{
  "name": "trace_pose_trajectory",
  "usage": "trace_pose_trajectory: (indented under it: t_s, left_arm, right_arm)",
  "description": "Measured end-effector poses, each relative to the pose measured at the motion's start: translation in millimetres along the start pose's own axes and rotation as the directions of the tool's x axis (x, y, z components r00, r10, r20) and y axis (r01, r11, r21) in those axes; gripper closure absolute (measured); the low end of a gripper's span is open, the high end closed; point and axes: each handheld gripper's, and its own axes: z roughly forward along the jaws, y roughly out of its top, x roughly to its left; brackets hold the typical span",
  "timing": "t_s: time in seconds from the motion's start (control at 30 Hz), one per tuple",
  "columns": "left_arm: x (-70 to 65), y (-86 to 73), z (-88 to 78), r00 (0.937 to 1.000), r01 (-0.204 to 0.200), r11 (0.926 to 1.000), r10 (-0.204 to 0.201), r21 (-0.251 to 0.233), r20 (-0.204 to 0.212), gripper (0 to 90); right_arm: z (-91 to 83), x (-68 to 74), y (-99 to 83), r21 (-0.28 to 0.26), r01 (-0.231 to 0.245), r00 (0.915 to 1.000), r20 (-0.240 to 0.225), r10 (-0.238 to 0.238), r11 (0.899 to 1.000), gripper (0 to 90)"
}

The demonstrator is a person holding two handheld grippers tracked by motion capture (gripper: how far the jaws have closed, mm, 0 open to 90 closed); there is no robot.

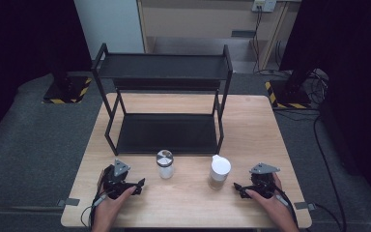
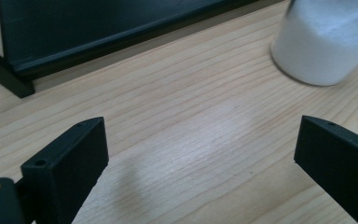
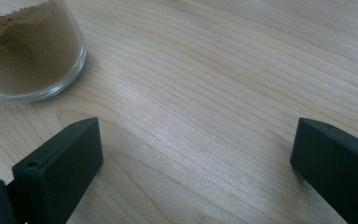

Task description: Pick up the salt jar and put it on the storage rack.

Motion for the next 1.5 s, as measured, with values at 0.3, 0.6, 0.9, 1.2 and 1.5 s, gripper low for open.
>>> trace_pose_trajectory:
  t_s: [0.3, 0.6, 0.9, 1.2, 1.5]
  left_arm:
    - [-2.3, -0.7, -2.5, 0.9990, -0.023, 0.9992, 0.024, -0.033, 0.036, 2.2]
    - [-11.1, 1.5, -2.6, 0.9957, -0.060, 0.9972, 0.063, -0.045, 0.069, 2.1]
    - [-16.7, 2.2, -0.8, 0.9910, -0.078, 0.9951, 0.084, -0.061, 0.104, 1.9]
    - [-20.2, 3.4, 0.5, 0.9868, -0.099, 0.9932, 0.106, -0.061, 0.123, 2.1]
    - [-26.8, 5.2, 1.8, 0.9816, -0.123, 0.9901, 0.131, -0.069, 0.138, 2.3]
  right_arm:
    - [0.0, 0.0, 0.0, 0.000, 0.000, 1.0000, 0.000, 0.000, 1.000, 2.7]
    - [0.0, -0.1, 0.0, 0.000, 0.000, 1.0000, 0.000, 0.000, 1.000, 2.7]
    - [0.0, -0.1, 0.0, 0.000, -0.001, 1.0000, -0.001, 0.001, 1.000, 2.7]
    - [0.0, -0.2, -0.1, 0.000, -0.001, 1.0000, -0.001, 0.001, 1.000, 2.7]
    - [-0.3, -0.5, -0.3, 0.000, -0.001, 1.0000, -0.002, 0.001, 1.000, 2.8]
